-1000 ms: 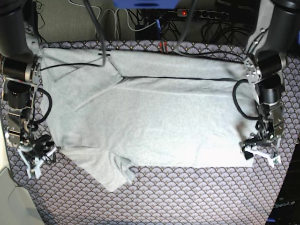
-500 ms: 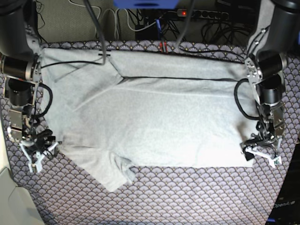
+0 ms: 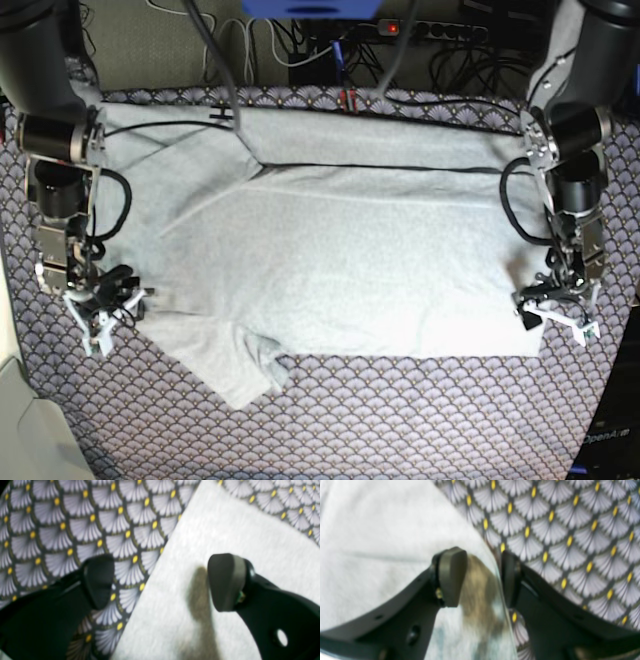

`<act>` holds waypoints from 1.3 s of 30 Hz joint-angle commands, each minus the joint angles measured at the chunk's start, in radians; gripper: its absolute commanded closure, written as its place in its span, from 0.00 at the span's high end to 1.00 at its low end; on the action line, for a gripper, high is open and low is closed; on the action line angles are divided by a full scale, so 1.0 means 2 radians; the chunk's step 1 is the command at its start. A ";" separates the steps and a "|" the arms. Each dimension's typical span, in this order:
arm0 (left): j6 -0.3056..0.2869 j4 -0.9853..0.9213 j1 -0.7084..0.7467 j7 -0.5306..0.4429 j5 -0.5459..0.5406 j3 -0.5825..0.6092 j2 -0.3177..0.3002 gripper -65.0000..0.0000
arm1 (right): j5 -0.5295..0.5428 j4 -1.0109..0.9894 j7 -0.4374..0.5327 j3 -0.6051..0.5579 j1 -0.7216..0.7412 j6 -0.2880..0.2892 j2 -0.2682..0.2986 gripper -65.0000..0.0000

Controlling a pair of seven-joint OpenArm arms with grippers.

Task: Fold the T-shirt properly
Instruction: 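Release the edge and move both grippers down to the shirt's middle sides, then grasp the grey shirt's sides with both grippers and lift them toward the collar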

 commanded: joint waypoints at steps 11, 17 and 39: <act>-0.002 0.008 -0.021 -0.014 -0.002 0.001 -0.004 0.89 | 0.003 0.007 -0.001 0.001 0.016 -0.001 0.009 0.29; -0.002 0.008 -0.024 -0.018 -0.002 0.001 -0.006 0.89 | 0.003 0.007 -0.003 0.001 0.016 -0.001 0.009 0.00; 0.002 -0.088 -0.050 -0.127 -0.006 0.087 -0.022 0.89 | 0.003 0.008 -0.003 0.001 0.005 -0.001 0.008 0.00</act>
